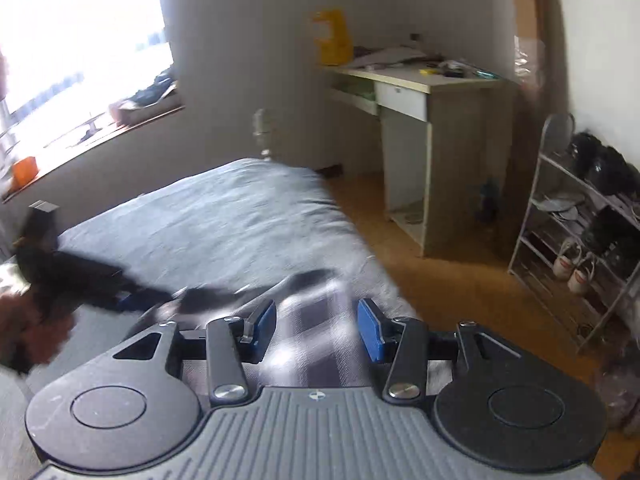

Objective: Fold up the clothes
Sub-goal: 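Open both tools to release the shirt and pull them back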

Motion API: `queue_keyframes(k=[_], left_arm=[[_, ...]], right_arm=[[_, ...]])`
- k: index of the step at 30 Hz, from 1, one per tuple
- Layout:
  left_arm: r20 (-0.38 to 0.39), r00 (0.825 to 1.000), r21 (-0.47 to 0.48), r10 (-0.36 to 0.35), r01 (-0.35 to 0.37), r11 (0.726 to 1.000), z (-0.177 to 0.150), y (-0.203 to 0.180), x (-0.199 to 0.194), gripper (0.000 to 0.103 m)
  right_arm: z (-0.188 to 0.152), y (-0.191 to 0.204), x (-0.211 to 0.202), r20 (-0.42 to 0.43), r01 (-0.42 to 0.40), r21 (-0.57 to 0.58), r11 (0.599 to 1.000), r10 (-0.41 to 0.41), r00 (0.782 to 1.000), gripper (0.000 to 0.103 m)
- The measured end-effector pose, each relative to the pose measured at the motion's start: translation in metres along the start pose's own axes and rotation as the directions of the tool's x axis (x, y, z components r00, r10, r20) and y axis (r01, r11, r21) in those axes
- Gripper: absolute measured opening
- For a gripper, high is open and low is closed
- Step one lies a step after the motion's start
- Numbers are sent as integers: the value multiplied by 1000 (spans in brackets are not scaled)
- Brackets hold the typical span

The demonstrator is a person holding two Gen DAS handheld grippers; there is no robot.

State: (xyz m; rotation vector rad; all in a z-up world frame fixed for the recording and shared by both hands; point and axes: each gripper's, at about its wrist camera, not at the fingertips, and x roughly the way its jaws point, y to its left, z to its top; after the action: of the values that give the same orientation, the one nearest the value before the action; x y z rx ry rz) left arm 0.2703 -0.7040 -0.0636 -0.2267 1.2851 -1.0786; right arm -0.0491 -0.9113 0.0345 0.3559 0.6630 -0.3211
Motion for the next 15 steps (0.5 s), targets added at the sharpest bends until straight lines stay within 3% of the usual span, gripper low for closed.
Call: queue_keyframes(k=[2,3,4,5,8,10,12,15], left_arm=[[20,1000,10,19,-19,1000,-6,-4,0,28],[32,999,18,35,-35,999,-9,-7,0,21],[45,997,35,57,-58,998,-12,-9,0,12],[59,995,50,77,-80,996,-16,-12,-1,11],[104,988,58,112,-118,991,-23,-13,-7,8],[113,984,64,135,-143,988,-25,-11,-8,8],[106,983,59,152,-159,986,-22,-12,-9,10],[114,975,69,189,-198,978,-15,-26,-17,15]], right_arm=[[4,-11,20,-19,-5,29,1000,5,1000,44],[6,-17,30,-28,-7,44,999,8,1000,36],[8,-23,40,-37,-9,58,998,11,999,16],[10,-28,50,-46,-10,73,997,14,999,10],[16,-46,79,-74,-15,117,993,24,997,5],[10,-52,79,-28,-39,149,988,43,999,5],[0,-58,84,-39,-11,181,983,18,999,6],[-3,-75,69,2,-45,307,951,47,999,10]])
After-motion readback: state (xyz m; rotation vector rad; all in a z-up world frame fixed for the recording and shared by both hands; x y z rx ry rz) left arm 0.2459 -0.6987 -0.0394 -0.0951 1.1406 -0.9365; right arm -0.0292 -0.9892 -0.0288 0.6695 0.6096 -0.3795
